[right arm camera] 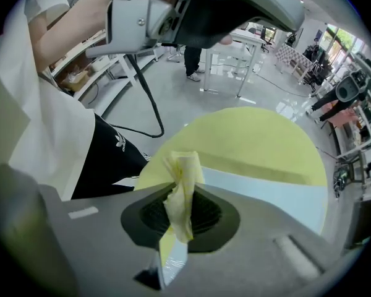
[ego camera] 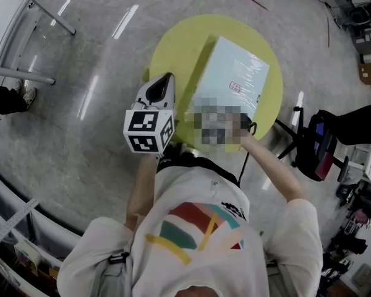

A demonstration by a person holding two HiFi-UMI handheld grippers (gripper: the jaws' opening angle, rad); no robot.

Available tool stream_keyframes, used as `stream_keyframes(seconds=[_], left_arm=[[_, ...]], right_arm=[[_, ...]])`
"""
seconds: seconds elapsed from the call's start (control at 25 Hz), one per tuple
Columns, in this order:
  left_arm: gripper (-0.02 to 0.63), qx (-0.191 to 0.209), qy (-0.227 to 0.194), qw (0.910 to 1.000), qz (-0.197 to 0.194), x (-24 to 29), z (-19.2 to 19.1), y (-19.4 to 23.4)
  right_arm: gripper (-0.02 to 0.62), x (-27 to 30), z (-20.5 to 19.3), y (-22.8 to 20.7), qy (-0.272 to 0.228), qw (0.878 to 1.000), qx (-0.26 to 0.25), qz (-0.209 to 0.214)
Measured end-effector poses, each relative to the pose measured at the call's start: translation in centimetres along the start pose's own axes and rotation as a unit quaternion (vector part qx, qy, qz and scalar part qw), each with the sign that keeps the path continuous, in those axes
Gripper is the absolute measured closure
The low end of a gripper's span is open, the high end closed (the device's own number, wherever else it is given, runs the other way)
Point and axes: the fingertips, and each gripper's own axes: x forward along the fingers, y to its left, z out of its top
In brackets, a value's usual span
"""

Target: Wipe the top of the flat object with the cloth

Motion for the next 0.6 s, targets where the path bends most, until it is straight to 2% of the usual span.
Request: stream_keyframes(seconds=[0.6], left_arm=[[0.592, 0.013, -0.013, 0.9998, 0.005, -0.9, 1.1, -0.4]], right_arm=[[0.569, -0.1, 0.0, 0.3, -0.013, 1.0, 0.005, 0.002]])
